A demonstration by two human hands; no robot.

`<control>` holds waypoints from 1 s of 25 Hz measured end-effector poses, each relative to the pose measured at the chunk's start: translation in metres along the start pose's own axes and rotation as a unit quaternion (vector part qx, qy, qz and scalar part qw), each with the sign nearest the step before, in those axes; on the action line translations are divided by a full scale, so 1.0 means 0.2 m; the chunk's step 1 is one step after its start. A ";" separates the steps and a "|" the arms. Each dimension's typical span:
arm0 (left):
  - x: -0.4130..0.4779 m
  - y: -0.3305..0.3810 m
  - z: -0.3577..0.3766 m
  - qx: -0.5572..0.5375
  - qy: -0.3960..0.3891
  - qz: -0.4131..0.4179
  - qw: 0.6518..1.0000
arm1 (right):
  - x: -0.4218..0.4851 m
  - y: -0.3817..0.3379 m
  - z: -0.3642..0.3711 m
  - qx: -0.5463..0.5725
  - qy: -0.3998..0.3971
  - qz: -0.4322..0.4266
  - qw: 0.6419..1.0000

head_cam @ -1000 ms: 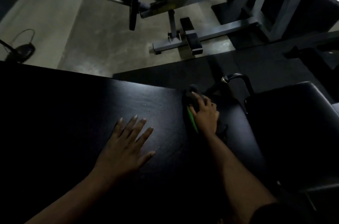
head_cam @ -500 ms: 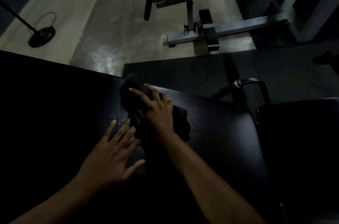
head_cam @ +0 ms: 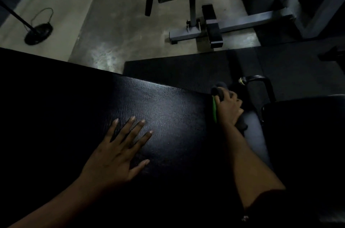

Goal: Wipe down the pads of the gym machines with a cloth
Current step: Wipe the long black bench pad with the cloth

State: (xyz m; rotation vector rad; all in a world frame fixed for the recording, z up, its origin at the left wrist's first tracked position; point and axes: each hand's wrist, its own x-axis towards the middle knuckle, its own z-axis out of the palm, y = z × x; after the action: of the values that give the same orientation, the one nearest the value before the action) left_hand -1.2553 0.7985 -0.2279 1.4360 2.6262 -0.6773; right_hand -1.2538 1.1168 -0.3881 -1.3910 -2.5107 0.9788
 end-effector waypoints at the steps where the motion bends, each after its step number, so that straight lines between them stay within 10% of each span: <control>1: 0.00 0.00 0.00 0.002 0.007 -0.001 1.000 | 0.02 0.03 0.00 0.004 0.001 0.035 0.999; 5: 0.00 0.00 0.01 -0.001 0.008 -0.003 1.000 | -0.05 -0.10 -0.13 0.110 0.011 0.084 0.990; 12: 0.00 0.00 0.03 -0.011 0.025 -0.001 1.000 | -1.14 -0.30 -0.05 0.043 -0.002 -0.200 0.979; 25: 0.00 0.00 0.01 -0.032 0.020 -0.005 0.999 | -0.48 0.33 -0.15 0.112 0.004 0.079 0.991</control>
State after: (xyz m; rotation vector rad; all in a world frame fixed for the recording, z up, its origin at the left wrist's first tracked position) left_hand -1.2569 0.7979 -0.2299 1.4351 2.6614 -0.5659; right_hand -1.1388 1.0793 -0.3825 -1.5365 -2.2275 1.2359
